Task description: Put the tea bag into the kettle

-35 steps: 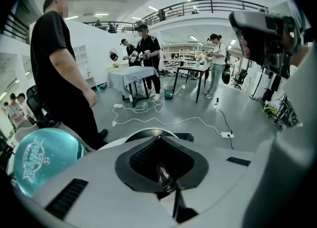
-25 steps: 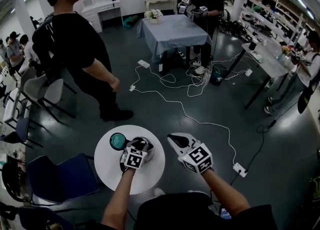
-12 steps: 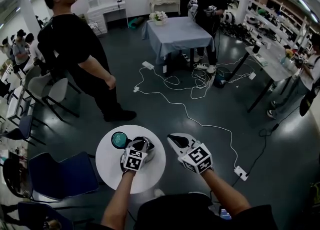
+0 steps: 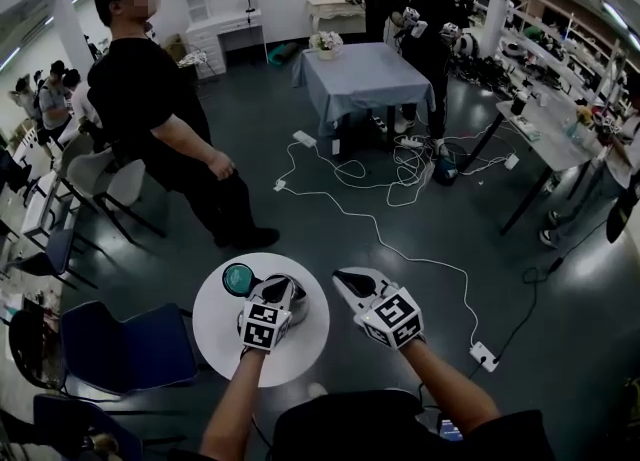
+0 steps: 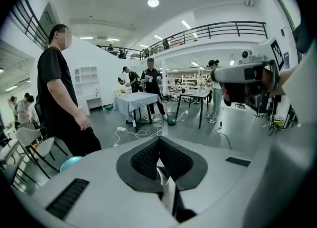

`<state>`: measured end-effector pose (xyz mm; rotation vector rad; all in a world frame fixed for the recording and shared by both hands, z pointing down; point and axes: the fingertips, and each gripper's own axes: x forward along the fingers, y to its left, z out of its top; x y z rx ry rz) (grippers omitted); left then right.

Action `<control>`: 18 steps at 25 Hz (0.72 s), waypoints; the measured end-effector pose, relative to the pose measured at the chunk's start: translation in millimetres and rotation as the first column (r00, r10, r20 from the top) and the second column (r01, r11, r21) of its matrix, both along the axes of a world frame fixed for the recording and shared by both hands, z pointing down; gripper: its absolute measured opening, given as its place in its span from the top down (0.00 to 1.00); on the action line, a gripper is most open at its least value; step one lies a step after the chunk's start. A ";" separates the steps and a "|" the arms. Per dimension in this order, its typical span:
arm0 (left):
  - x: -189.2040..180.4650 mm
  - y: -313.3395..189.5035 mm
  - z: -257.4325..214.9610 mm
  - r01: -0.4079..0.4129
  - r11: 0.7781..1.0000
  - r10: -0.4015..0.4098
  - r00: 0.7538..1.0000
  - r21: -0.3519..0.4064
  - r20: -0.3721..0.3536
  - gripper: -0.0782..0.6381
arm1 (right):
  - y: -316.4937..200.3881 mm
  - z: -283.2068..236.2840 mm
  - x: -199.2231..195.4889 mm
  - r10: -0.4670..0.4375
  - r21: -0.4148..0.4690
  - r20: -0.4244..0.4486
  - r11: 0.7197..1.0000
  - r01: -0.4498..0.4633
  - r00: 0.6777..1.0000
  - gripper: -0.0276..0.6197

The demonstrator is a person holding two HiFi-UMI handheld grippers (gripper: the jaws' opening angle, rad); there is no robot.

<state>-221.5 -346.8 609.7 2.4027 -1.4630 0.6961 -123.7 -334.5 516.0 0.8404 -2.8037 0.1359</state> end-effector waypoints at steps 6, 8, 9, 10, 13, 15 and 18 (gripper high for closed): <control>35.7 21.6 -30.6 -0.008 0.998 0.014 0.996 0.067 -0.084 0.87 | 14.1 -10.7 20.1 -0.027 0.024 0.010 0.999 0.027 1.000 0.93; 46.7 28.2 -41.9 -0.001 0.997 0.010 0.994 0.080 -0.106 0.87 | 18.2 -12.9 27.5 -0.040 0.030 0.008 0.999 0.040 0.999 0.93; 50.3 31.2 -47.0 0.007 0.996 0.003 0.994 0.090 -0.113 0.87 | 20.1 -14.3 31.1 -0.044 0.033 0.009 0.998 0.044 0.999 0.93; 53.2 34.0 -52.5 0.017 0.995 -0.005 0.993 0.099 -0.120 0.87 | 21.8 -16.6 34.3 -0.047 0.037 0.011 0.998 0.047 0.999 0.93; 61.7 41.2 -71.9 0.057 0.989 -0.034 0.986 0.140 -0.161 0.87 | 25.9 -25.0 42.1 -0.047 0.047 0.023 0.998 0.046 0.999 0.93; 70.8 46.8 -83.2 0.077 0.982 -0.046 0.982 0.170 -0.181 0.87 | 29.7 -28.5 47.9 -0.051 0.052 0.030 0.997 0.049 0.998 0.93; 87.1 57.7 -98.9 0.092 0.974 -0.053 0.981 0.205 -0.189 0.87 | 37.8 -33.2 59.2 -0.062 0.057 0.039 0.997 0.059 0.997 0.93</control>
